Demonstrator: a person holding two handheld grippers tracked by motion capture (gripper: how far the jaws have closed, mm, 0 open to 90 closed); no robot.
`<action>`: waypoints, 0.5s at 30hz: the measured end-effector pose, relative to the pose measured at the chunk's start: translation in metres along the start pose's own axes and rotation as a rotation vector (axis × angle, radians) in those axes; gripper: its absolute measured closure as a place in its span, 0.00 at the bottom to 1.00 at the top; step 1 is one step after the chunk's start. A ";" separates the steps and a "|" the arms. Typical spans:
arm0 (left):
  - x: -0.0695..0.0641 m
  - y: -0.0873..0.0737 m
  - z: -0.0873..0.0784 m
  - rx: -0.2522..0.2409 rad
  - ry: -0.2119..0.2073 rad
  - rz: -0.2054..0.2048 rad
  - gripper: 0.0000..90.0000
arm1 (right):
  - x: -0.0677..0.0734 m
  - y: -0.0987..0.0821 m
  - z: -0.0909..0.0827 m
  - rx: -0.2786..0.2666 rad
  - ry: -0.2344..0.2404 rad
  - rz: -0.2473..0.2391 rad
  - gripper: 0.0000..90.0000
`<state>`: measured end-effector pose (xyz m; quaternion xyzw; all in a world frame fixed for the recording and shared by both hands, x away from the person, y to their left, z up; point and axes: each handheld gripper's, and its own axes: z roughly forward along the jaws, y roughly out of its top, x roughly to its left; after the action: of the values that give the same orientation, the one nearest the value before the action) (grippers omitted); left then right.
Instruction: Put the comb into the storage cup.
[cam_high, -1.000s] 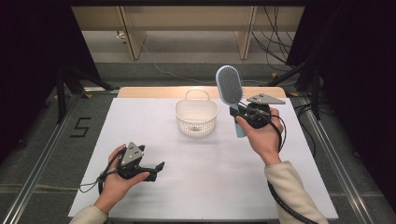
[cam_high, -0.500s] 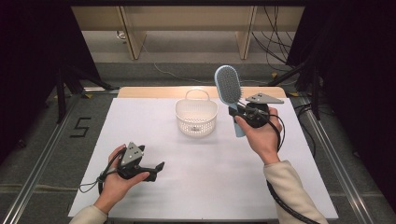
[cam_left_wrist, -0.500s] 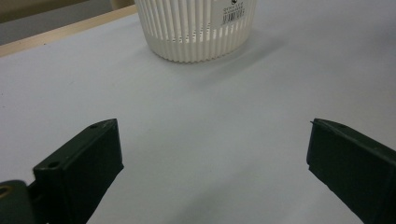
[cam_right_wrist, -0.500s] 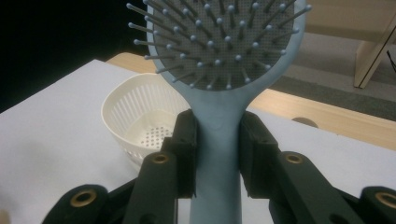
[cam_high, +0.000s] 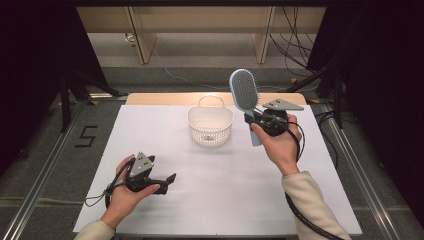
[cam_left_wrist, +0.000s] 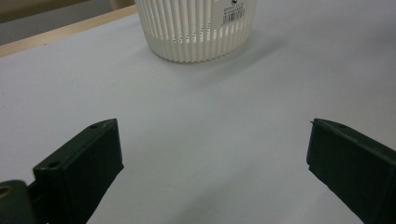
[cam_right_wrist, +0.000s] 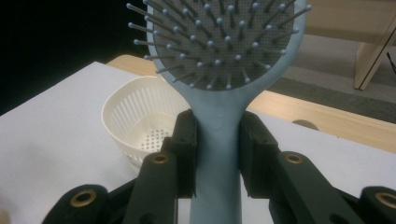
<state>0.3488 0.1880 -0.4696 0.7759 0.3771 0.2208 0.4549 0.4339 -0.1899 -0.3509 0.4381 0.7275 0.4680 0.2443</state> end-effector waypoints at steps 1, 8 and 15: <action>0.000 0.000 0.000 0.000 0.000 0.000 0.03 | 0.000 0.000 0.000 -0.001 -0.001 0.000 0.78; 0.000 0.000 0.000 -0.001 0.000 0.000 0.03 | 0.000 0.001 0.001 -0.005 -0.003 0.002 0.78; 0.000 0.000 0.000 -0.001 0.001 0.000 0.03 | 0.000 0.002 0.002 -0.011 -0.002 0.000 0.78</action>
<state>0.3488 0.1883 -0.4694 0.7756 0.3773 0.2211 0.4553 0.4361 -0.1886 -0.3504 0.4374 0.7248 0.4713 0.2476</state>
